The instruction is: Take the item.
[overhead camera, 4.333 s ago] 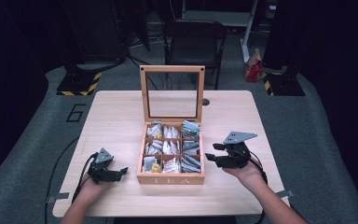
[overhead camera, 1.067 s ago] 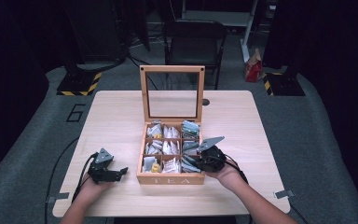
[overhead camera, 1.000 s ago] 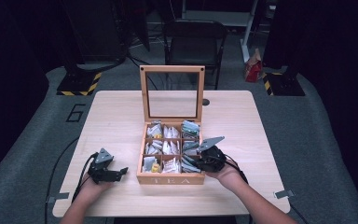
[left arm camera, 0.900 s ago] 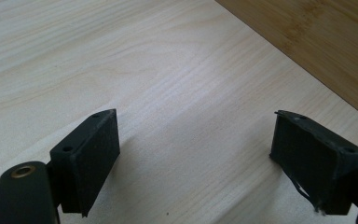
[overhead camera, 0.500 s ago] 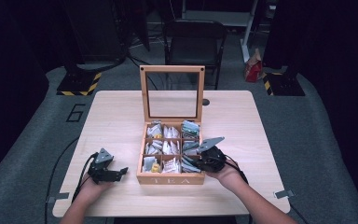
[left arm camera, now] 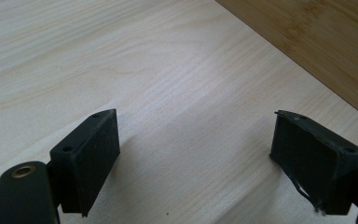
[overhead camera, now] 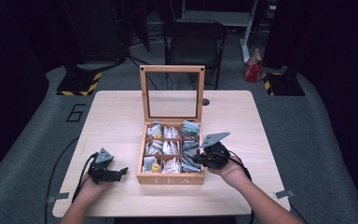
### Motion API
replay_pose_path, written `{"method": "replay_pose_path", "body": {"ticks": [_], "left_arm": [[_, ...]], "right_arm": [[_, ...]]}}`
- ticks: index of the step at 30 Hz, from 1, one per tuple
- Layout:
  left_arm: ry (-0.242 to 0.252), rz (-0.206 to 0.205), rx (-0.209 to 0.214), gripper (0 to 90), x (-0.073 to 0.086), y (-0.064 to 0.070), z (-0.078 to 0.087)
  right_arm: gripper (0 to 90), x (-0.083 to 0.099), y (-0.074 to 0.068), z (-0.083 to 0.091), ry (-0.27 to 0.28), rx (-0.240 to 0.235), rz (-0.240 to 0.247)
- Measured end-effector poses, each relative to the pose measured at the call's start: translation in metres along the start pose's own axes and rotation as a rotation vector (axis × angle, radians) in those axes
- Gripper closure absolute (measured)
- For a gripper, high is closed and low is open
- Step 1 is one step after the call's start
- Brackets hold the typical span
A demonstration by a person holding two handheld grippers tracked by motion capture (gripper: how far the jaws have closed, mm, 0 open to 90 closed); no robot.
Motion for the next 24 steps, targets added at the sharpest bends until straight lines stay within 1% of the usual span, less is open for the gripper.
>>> {"method": "replay_pose_path", "body": {"ticks": [2, 4, 10, 12, 15, 19, 20, 24], "left_arm": [[0.0, 0.0, 0.0, 14.9, 0.0, 0.0, 0.0], [0.0, 0.0, 0.0, 14.9, 0.0, 0.0, 0.0], [0.0, 0.003, 0.001, 14.9, 0.0, 0.0, 0.0], [0.0, 0.0, 0.0, 14.9, 0.0, 0.0, 0.0], [0.0, 0.003, 0.0, 14.9, 0.0, 0.0, 0.0], [0.001, 0.005, 0.0, 14.9, 0.0, 0.0, 0.0], [0.0, 0.0, 0.0, 14.9, 0.0, 0.0, 0.0], [0.0, -0.001, 0.0, 14.9, 0.0, 0.0, 0.0]], "right_arm": [[89.5, -0.002, -0.001, 0.003, 0.006, -0.002, -0.008], [89.5, -0.004, 0.0, 0.005, 0.012, -0.003, 0.001], [89.5, -0.015, -0.002, 0.016, 0.046, -0.016, -0.003], [89.5, -0.018, -0.002, 0.018, 0.052, -0.017, -0.008], [89.5, -0.021, -0.002, 0.02, 0.059, -0.02, -0.001], [89.5, -0.028, -0.001, 0.025, 0.071, -0.015, 0.006], [89.5, -0.03, -0.001, 0.027, 0.078, -0.014, 0.003], [89.5, -0.032, 0.0, 0.029, 0.081, -0.01, -0.001]]}}
Point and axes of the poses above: each handheld gripper's, and its own axes: z roughly backward along the jaws, x roughly out of its underside, y roughly to its right, the point moved 10 cm from there along -z, roughly forward along the jaws, and after that the axes turned 3 degrees about -x, right-handed, at the moved point
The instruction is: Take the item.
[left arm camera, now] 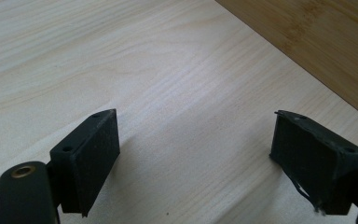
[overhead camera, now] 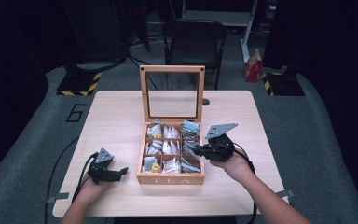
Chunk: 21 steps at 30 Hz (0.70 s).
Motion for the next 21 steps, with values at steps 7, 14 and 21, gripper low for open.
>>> {"method": "replay_pose_path", "body": {"ticks": [7, 14, 21], "left_arm": [[0.0, 0.0, 0.0, 14.9, 0.0, 0.0, 0.0], [0.0, 0.003, 0.001, 14.9, 0.0, 0.0, 0.0], [0.001, 0.008, 0.001, 14.9, 0.0, 0.0, 0.0]], "right_arm": [[89.6, 0.003, 0.005, 0.002, -0.005, 0.013, 0.004], [89.5, 0.007, 0.013, 0.007, -0.002, 0.034, -0.011], [89.5, 0.012, 0.022, 0.013, -0.003, 0.062, -0.028]]}}
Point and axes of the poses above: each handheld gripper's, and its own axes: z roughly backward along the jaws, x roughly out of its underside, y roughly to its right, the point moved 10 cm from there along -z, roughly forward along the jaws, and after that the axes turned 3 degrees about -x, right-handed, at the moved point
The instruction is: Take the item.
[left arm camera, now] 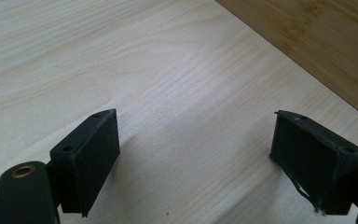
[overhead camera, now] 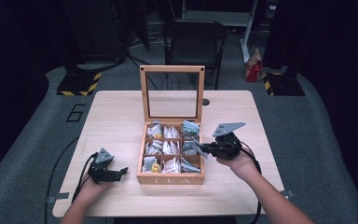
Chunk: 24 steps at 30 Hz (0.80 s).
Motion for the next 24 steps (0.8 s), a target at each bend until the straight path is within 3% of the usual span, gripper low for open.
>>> {"method": "replay_pose_path", "body": {"ticks": [24], "left_arm": [[-0.001, -0.007, -0.001, 14.9, 0.0, 0.0, 0.0]], "right_arm": [[89.5, 0.012, 0.034, 0.026, 0.005, 0.084, -0.043]]}}
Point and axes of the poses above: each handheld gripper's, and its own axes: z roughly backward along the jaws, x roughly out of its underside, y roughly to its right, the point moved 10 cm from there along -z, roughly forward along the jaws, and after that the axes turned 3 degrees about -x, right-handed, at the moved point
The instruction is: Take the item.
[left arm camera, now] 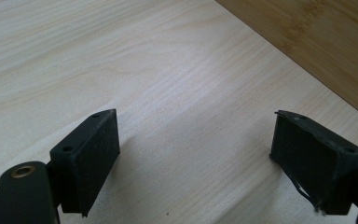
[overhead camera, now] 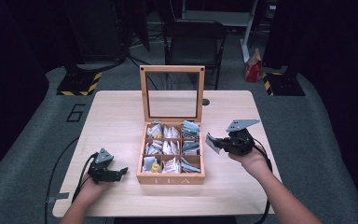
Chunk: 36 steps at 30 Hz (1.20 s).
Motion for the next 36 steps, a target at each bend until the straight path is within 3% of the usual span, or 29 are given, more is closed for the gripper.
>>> {"method": "replay_pose_path", "body": {"ticks": [36], "left_arm": [[0.001, 0.01, 0.001, 14.9, 0.0, 0.001, 0.0]], "right_arm": [[89.1, 0.015, 0.037, 0.022, 0.02, 0.087, -0.047]]}}
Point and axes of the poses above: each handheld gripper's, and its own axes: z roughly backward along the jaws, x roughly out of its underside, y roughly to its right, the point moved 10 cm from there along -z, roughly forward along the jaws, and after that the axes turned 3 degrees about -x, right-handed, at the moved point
